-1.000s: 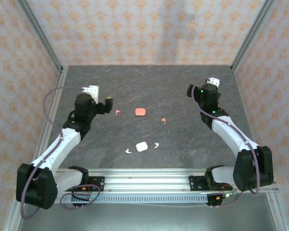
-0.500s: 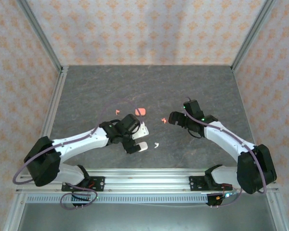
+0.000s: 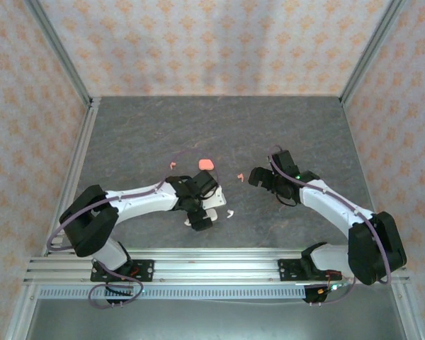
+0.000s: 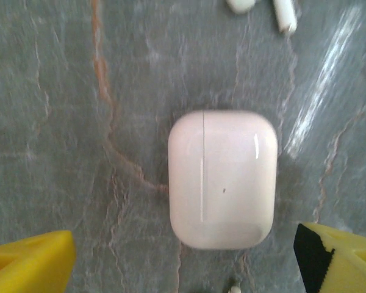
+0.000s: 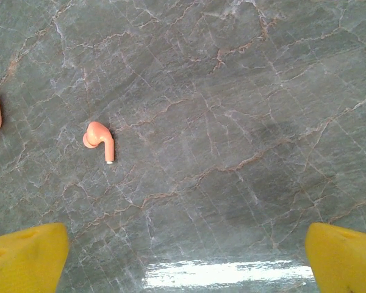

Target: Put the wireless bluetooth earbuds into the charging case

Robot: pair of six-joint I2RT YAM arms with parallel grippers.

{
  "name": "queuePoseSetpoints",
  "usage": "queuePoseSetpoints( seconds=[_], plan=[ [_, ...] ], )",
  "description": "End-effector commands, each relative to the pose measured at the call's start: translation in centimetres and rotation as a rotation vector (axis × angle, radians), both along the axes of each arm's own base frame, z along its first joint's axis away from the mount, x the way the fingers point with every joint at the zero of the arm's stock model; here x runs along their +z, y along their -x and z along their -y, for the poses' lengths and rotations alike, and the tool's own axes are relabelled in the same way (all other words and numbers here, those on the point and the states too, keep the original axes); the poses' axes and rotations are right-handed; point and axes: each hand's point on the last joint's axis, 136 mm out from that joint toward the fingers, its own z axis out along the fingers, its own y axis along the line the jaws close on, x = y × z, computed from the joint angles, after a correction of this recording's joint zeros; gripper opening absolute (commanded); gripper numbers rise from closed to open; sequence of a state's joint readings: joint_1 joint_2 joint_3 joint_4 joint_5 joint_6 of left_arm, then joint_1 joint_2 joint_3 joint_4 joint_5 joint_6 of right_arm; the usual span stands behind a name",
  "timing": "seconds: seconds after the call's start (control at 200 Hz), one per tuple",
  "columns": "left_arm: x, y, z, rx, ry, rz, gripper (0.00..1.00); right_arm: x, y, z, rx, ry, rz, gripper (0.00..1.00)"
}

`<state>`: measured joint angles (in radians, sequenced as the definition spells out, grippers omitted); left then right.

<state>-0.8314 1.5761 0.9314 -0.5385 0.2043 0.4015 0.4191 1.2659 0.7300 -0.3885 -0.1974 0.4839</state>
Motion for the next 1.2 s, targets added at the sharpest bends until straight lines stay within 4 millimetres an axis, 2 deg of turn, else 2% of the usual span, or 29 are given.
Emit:
queuePoseSetpoints(
  seconds=[0.0, 0.22, 0.385, 0.686, 0.851, 0.971, 1.196],
  plan=[
    [0.9, 0.3, 2.1, -0.015, 0.08, -0.026, 0.92, 0.1, 0.3, 0.0, -0.012, -0.003, -0.021, 0.99],
    [-0.3, 0.4, 3.0, -0.009, 0.071, -0.095, 0.88, -0.2, 0.5, -0.2, -0.027, -0.027, -0.039, 1.0],
    [-1.3, 0.4, 3.2, 0.004, 0.033, -0.141, 0.81, 0.0, 0.5, -0.5, -0.024, -0.038, -0.052, 1.0],
    [-2.8, 0.2, 1.6, 0.05, -0.111, -0.182, 0.71, 0.6, 0.2, -0.4, -0.025, -0.027, -0.046, 1.0],
    [-3.8, 1.2, 0.2, 0.052, -0.17, -0.214, 0.61, 0.7, 0.2, -0.5, -0.031, -0.041, -0.045, 1.0],
    [-3.7, 1.5, -0.2, 0.048, -0.167, -0.207, 0.51, 0.9, 0.2, -0.7, -0.033, -0.051, -0.042, 1.0],
    [-2.0, 0.3, 0.4, 0.016, -0.11, -0.113, 0.39, 2.2, 0.3, -1.6, -0.019, -0.117, -0.023, 1.0]
  ],
)
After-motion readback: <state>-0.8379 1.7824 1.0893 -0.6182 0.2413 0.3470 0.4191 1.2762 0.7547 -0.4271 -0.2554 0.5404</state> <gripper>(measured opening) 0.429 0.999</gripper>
